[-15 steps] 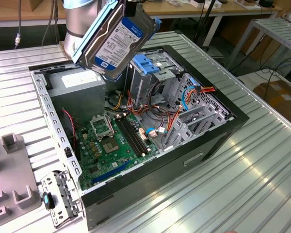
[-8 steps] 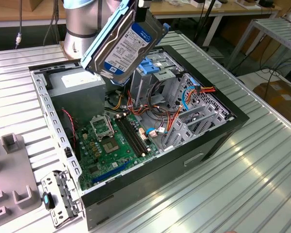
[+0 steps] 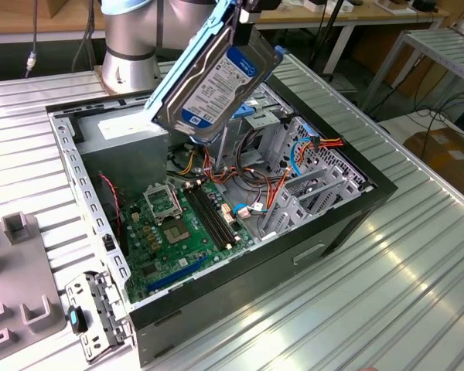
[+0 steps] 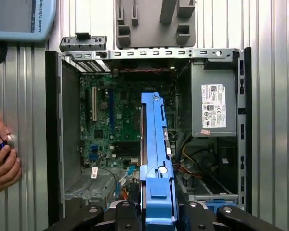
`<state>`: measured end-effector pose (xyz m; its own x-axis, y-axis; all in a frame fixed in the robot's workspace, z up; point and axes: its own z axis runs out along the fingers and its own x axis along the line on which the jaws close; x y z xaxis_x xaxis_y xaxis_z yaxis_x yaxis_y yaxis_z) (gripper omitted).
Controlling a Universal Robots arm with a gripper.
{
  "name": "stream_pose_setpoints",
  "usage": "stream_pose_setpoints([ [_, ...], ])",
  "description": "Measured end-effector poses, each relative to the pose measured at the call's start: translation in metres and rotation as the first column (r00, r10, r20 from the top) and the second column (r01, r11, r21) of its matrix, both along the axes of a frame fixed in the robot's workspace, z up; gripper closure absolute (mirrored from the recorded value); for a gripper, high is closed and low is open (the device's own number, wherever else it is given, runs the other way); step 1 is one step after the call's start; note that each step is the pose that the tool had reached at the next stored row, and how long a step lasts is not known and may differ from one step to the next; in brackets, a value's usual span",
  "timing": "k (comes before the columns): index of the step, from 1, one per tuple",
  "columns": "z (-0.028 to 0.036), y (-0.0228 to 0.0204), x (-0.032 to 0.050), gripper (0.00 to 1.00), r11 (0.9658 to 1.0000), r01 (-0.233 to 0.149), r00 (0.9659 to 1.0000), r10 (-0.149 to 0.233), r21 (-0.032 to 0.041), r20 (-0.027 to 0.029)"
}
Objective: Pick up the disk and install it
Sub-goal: 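Insert the disk into the insertion slot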
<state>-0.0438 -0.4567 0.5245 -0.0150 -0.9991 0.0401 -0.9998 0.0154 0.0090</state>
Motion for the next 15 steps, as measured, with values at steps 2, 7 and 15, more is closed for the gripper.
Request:
stream_pose_setpoints([
  [2,-0.0006,-0.0051,0.004,0.63,1.0,0.0,1.0,0.0,-0.0001,0.0],
  [7,-0.0019,-0.0147,0.0122,0.63,1.0,0.0,1.0,0.0,-0.0005,0.0],
  [15,-0.0035,-0.0253,0.0305,0.63,1.0,0.0,1.0,0.0,-0.0028,-0.0001],
])
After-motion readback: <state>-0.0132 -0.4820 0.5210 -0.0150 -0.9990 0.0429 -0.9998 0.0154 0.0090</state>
